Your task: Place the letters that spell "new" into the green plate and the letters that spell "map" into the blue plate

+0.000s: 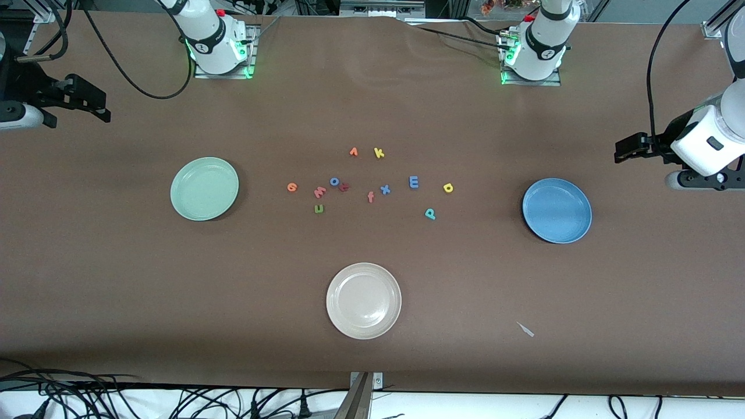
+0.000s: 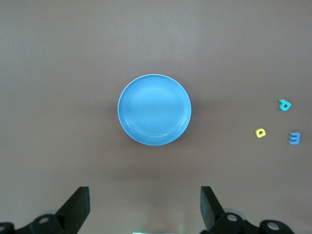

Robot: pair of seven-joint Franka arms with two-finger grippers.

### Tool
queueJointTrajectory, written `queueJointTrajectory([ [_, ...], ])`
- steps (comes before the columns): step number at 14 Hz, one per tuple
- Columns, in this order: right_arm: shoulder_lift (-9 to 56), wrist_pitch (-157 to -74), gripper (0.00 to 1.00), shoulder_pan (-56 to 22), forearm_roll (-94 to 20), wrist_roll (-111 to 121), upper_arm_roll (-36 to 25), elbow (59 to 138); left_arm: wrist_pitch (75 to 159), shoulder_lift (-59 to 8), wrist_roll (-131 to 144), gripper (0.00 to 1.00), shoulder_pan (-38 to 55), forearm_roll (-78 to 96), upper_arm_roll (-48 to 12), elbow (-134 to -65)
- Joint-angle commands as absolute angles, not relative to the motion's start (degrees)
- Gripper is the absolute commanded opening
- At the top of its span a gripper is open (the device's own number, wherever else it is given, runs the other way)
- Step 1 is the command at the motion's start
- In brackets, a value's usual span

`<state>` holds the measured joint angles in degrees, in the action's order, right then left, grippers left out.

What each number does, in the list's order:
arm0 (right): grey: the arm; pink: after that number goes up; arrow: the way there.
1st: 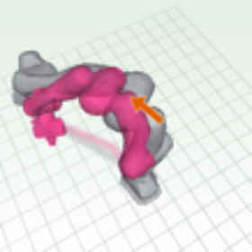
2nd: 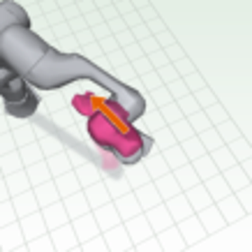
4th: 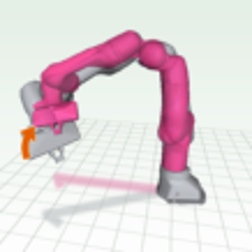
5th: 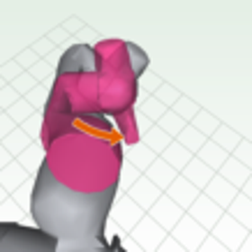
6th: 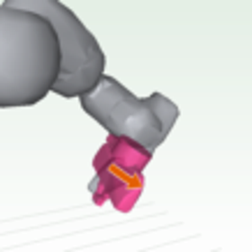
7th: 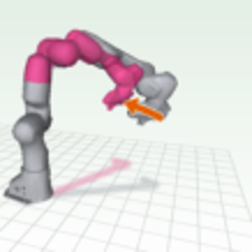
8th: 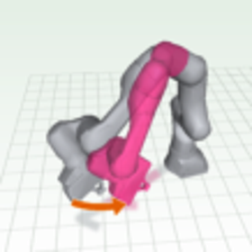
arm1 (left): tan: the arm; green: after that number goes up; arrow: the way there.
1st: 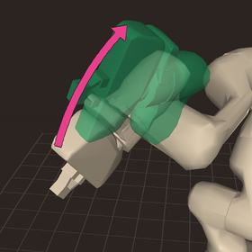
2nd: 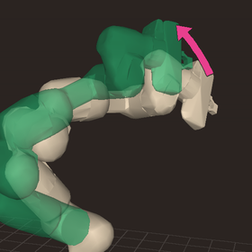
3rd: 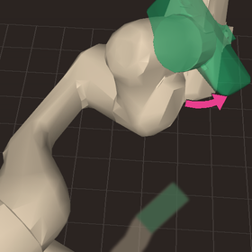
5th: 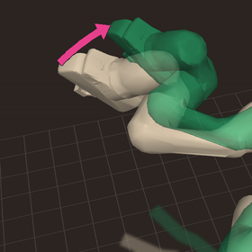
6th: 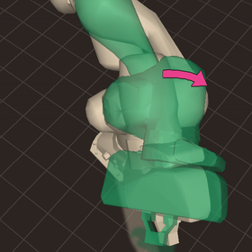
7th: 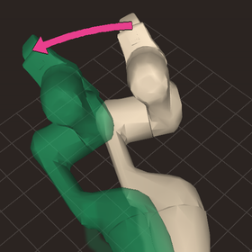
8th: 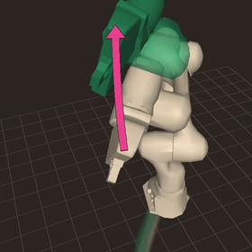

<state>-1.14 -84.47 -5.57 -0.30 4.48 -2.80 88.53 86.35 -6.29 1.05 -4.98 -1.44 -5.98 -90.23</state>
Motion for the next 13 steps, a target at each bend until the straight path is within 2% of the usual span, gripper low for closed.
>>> queueJointTrajectory([
  [1,-1.2,-84.2,1.0,-5.7,-0.4,4.0,-2.5,88.0,86.4,-5.9,0.7,1.0,-5.0,-0.4,-6.0,-90.0],
  [13,-1.1,-83.6,1.0,-5.7,-0.8,4.0,-2.6,87.8,86.4,-5.9,0.7,1.0,-5.0,-0.4,-6.0,-90.0],
])
